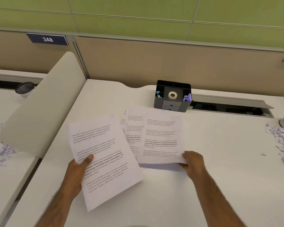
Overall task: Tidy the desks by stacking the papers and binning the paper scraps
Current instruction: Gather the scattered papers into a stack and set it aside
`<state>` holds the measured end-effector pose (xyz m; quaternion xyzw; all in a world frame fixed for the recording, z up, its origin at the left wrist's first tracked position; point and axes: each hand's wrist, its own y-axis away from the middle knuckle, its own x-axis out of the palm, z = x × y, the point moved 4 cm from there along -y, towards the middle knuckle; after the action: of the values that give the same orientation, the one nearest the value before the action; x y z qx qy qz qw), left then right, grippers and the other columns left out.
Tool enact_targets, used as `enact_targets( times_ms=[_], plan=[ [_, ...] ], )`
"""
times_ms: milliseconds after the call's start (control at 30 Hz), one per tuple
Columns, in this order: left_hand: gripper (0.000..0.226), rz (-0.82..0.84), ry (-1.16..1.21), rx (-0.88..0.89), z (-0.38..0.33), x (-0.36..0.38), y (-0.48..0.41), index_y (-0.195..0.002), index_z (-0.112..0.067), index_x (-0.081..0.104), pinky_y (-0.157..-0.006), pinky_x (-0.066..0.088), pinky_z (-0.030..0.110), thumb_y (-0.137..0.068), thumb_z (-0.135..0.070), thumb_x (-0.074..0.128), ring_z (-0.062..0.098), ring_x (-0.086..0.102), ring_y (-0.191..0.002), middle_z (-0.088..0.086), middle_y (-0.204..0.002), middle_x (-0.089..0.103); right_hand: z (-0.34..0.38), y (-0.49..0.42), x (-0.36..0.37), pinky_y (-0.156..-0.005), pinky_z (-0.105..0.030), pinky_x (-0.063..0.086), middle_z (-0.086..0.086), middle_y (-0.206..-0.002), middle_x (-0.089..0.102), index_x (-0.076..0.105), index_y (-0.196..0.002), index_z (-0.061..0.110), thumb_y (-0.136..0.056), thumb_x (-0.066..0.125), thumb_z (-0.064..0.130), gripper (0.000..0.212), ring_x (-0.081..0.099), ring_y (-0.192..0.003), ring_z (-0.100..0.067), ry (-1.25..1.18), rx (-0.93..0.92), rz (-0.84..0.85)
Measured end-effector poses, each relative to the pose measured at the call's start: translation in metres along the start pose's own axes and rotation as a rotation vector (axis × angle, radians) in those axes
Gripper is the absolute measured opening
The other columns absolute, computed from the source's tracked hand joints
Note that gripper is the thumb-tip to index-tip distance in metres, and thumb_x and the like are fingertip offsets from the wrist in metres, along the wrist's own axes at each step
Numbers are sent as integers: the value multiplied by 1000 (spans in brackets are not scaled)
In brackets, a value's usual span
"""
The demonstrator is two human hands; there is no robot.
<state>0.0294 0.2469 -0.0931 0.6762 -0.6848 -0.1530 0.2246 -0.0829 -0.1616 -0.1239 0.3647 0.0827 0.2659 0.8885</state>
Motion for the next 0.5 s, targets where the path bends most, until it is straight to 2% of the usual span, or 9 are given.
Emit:
enact_targets(
  times_ms=[67, 133, 233, 367, 433, 500],
  plan=[
    [27, 20, -10, -22, 2, 4, 0, -122, -16, 69, -88, 58, 44, -95, -17, 68, 30, 75, -98, 10, -115, 76, 9, 10, -14, -52, -36, 61, -20, -90, 59, 57, -84, -7, -92, 51, -16, 13, 59, -85, -32, -79, -45, 82],
    [28, 48, -21, -47, 5, 9, 1, -123, -14, 69, -85, 60, 45, -96, -19, 67, 33, 75, -99, 13, -116, 75, 15, 16, -23, -57, -33, 62, -20, -96, 61, 59, -89, -6, -95, 50, -10, 11, 61, -90, -31, -37, -86, 145],
    [32, 98, -24, -105, 7, 23, 6, -126, -14, 67, -74, 64, 41, -100, -30, 60, 33, 75, -98, 14, -115, 76, 14, 26, -23, -61, -32, 59, -14, -96, 67, 64, -89, 5, -96, 54, -2, 13, 62, -87, -26, 141, -132, 189],
    [43, 136, -64, -191, 10, 43, 16, -126, -13, 65, -65, 64, 36, -102, -45, 49, 31, 76, -94, 14, -109, 77, -2, 48, 0, -66, -35, 51, -4, -83, 72, 70, -82, 19, -89, 61, 8, 16, 62, -74, -20, 370, -274, 230],
    [50, 160, -80, -198, 10, 50, 19, -125, -13, 67, -65, 63, 36, -100, -51, 47, 31, 76, -93, 14, -109, 77, -12, 61, 15, -68, -32, 48, 2, -81, 75, 71, -80, 20, -83, 63, 16, 10, 63, -72, -14, 469, -375, 282],
    [55, 177, -105, -168, 7, 54, 23, -124, -16, 69, -62, 62, 33, -95, -59, 48, 29, 77, -90, 13, -107, 78, -22, 69, 28, -69, -27, 47, 3, -84, 75, 72, -82, 18, -86, 65, 12, 10, 63, -73, -10, 538, -422, 291]
  ],
)
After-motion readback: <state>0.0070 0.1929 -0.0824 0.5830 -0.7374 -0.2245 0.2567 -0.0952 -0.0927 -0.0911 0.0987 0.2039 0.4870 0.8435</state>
